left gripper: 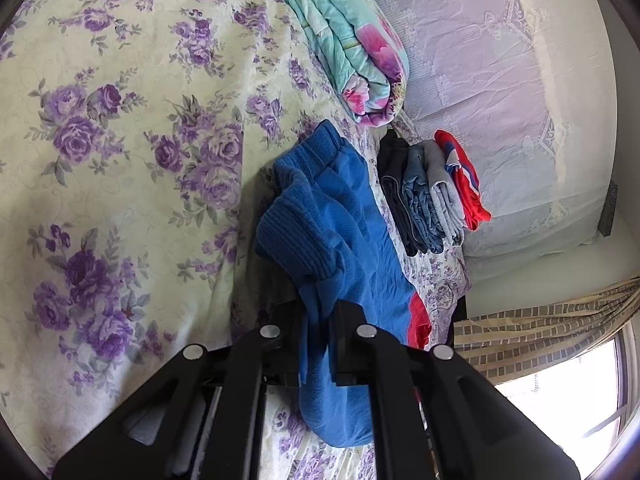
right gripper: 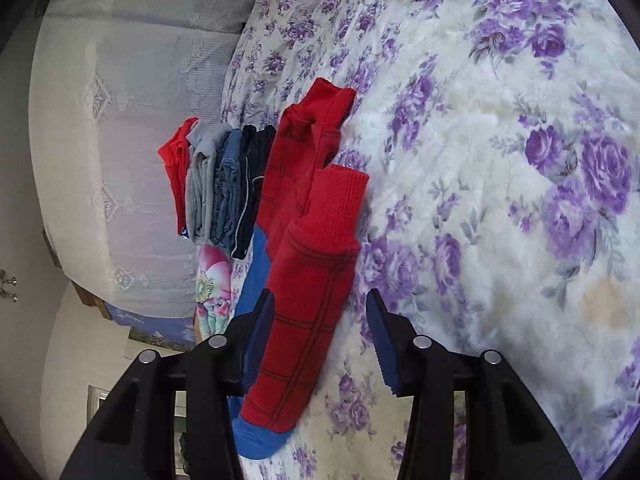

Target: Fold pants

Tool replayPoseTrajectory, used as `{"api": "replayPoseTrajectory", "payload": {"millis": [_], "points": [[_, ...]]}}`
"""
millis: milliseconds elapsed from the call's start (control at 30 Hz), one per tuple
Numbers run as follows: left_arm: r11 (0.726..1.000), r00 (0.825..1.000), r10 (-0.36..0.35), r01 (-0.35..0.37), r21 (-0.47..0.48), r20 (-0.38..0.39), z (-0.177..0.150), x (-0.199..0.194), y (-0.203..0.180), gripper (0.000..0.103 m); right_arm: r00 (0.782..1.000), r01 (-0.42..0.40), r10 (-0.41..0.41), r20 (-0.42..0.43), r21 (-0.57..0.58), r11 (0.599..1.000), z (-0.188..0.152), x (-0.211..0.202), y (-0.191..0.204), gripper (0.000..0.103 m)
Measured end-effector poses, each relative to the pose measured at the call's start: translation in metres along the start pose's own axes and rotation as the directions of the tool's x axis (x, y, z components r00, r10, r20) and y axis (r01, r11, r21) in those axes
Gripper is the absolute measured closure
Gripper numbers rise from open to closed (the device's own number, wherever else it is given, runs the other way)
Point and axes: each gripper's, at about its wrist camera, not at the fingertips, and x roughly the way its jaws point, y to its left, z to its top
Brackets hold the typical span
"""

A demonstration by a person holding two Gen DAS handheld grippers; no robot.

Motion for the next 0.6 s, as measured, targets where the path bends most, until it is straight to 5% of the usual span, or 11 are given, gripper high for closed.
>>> {"api": "replayPoseTrajectory", "payload": {"millis": [133,200,300,467,600], "points": [[1.000,1.000,-0.001,0.001,-0.020,-0.006,-0.001,0.005,0.007,0.097,0.999,0.048,-0.048,-0.004,-0.034,0.998,0.011,0.027,0.001,0.070],[0.999,1.000,0.005,-0.005,-0.035,-0.012,-0.001,0.009,0.012,0.096,1.000,0.017,-0.018,-0.012,-0.045,0.999,0.014,0.039,-0.003,0.085],[0.997,1.000,0.006,-0.008,-0.074,-0.027,0.001,0.011,0.018,0.096,1.000,-0.022,0.021,-0.012,-0.036,0.999,0.013,0.044,0.002,0.093],[0.999,0.999,-0.039,0.039,-0.019,-0.001,0.019,-0.002,-0.027,0.096,0.991,-0.118,0.127,0.047,-0.155,0.981,0.045,0.005,0.083,0.095],[0.989,0.988,-0.142,0.140,0.039,0.057,0.021,-0.027,-0.072,0.096,0.969,-0.144,0.194,0.155,-0.282,0.949,0.068,-0.049,0.142,0.095]]}}
